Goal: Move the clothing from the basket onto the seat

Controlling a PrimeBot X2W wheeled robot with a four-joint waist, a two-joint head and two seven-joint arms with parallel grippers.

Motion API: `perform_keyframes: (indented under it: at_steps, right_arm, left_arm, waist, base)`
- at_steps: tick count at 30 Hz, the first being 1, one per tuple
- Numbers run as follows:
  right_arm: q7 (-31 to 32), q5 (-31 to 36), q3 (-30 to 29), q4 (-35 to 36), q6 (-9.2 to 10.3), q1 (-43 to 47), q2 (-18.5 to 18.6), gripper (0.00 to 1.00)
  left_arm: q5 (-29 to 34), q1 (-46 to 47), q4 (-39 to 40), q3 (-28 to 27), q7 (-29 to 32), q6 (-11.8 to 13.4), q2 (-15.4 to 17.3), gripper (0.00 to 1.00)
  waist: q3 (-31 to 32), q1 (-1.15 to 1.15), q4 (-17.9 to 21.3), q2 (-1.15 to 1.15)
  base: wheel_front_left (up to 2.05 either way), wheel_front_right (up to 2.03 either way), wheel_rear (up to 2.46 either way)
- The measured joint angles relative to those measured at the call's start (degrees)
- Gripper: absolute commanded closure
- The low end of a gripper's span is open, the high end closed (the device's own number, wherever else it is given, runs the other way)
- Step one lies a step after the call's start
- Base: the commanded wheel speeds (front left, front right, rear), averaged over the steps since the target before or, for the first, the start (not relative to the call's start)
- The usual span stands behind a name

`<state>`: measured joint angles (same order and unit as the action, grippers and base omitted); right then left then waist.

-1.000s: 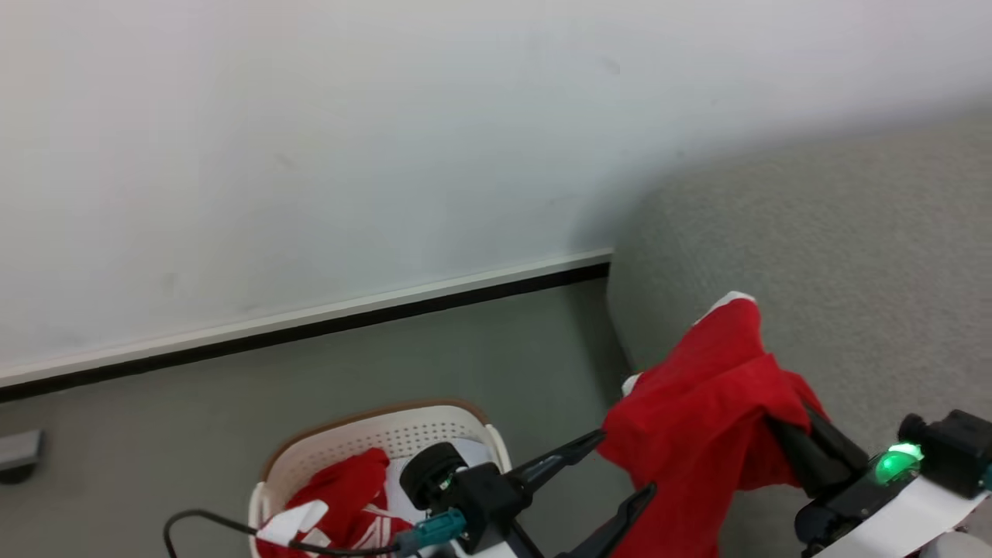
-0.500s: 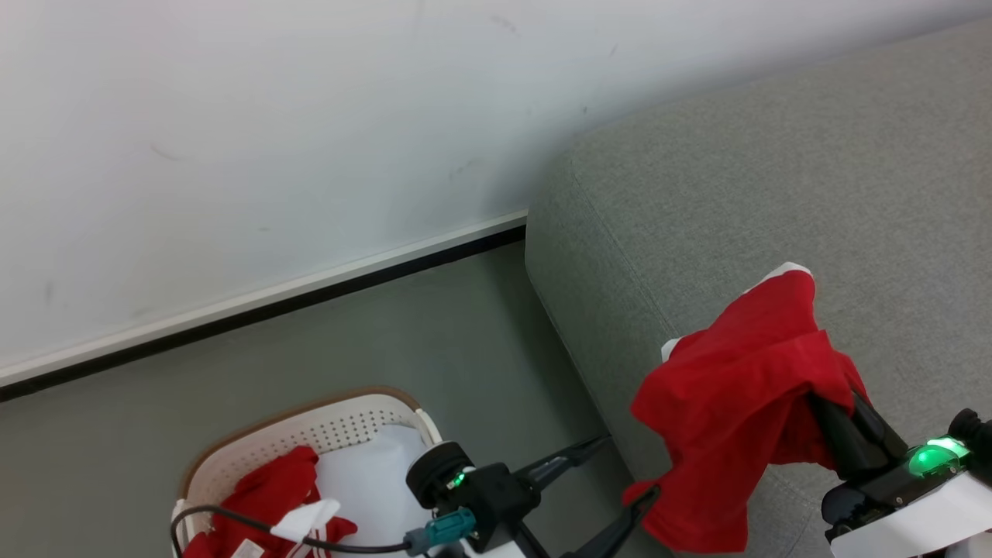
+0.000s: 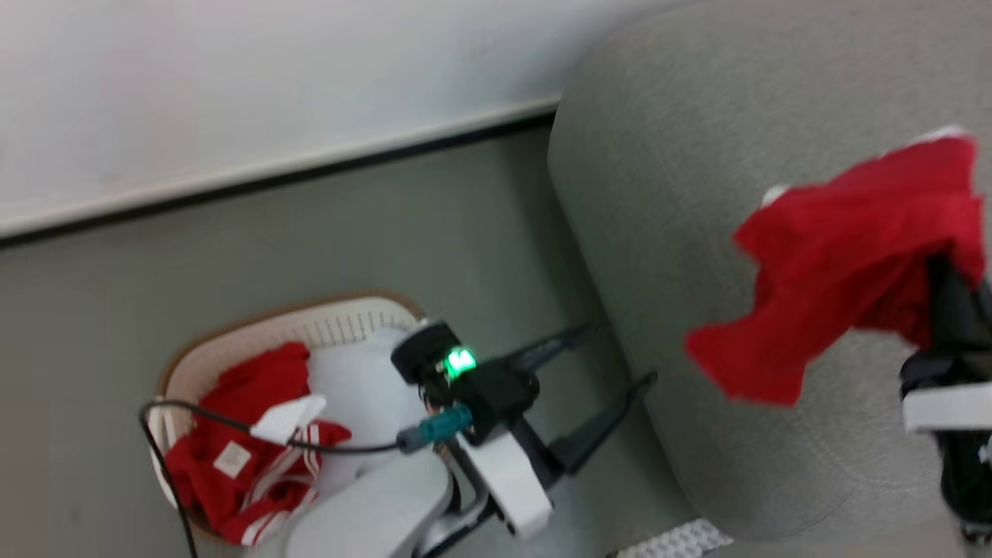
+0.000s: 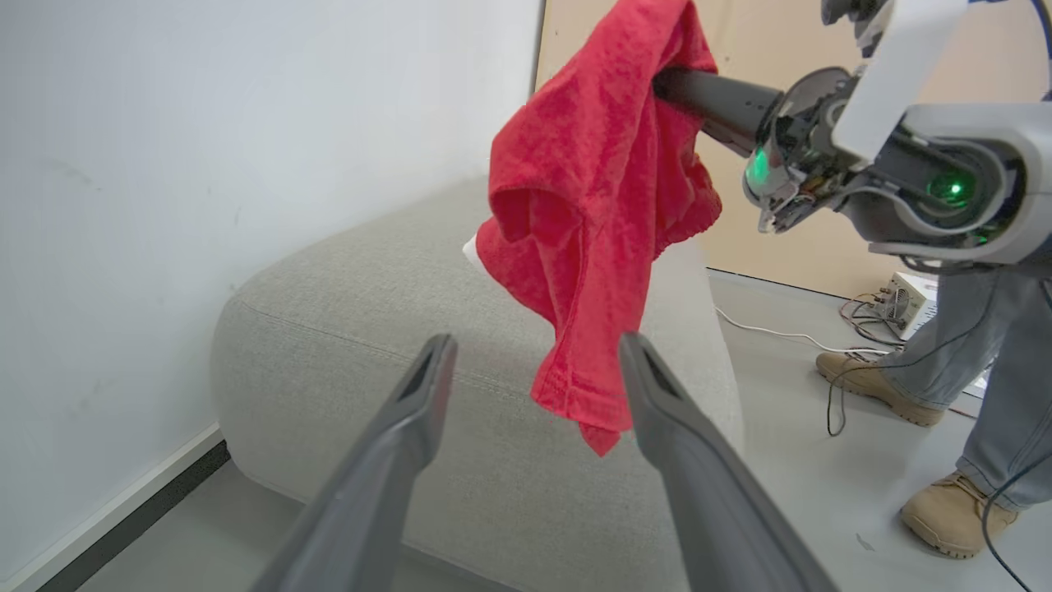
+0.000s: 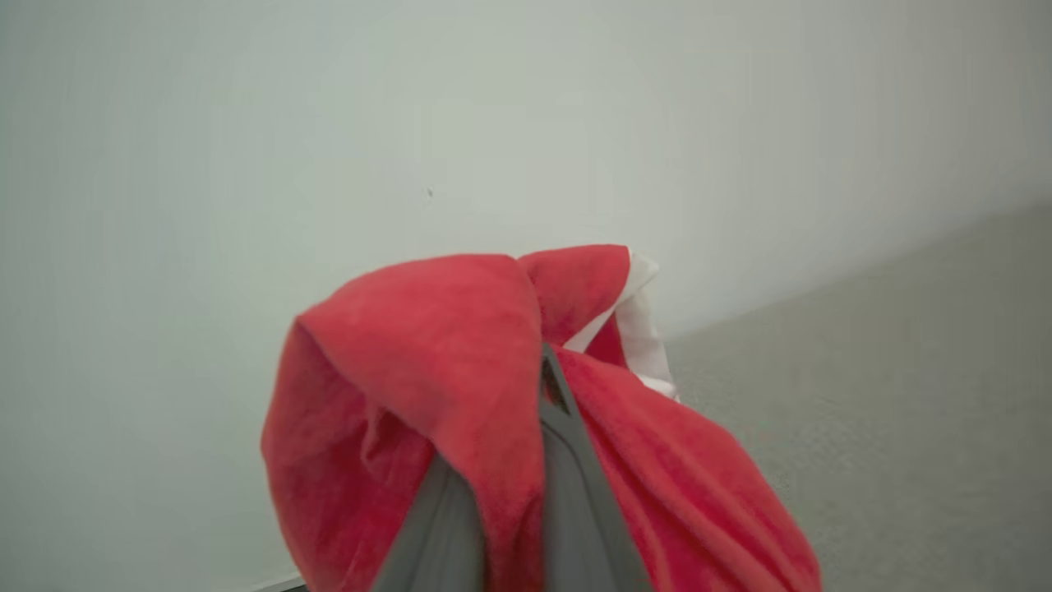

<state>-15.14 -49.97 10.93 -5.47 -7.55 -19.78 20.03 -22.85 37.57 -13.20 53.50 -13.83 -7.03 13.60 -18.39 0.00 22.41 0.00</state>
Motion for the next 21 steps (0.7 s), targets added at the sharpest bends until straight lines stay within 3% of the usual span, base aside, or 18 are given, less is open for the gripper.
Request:
perform_keyframes:
  at_steps: [5, 12, 15, 21]
  right_arm:
    - [0.0, 0.0, -6.8, -5.6, 0.00, -10.6, -1.7, 1.00]
    - [1.6, 1.9, -14.4, -16.2, 0.00, -27.1, 1.4, 1.00]
    - [3.1, 4.8, -20.0, -23.4, 0.00, -39.2, 6.2, 1.00]
    - [3.9, 11.8, -26.8, -34.5, 0.00, -53.1, 13.3, 1.00]
  left_arm:
    - [0.8, 5.6, 0.1, -1.4, 1.1, 0.0, 1.3, 0.00]
    - [1.5, 9.7, 0.1, -1.8, 1.6, 0.0, 1.7, 0.00]
    - [1.7, 11.0, 0.3, -1.6, 1.7, 0.0, 1.8, 0.00]
    - [2.7, 11.2, 1.1, -1.3, 1.6, 1.1, 2.0, 0.00]
  waist:
    - [-7.7, 0.01, -2.0, 0.00]
    - [-16.0, 0.02, -5.4, 0.00]
    - [-20.2, 0.02, -8.2, 0.00]
    - [-24.5, 0.01, -12.9, 0.00]
  base:
    - [0.00, 0.00, 0.00]
    - [0.00, 0.00, 0.00]
    - [0.00, 0.00, 0.00]
    - [0.00, 0.00, 0.00]
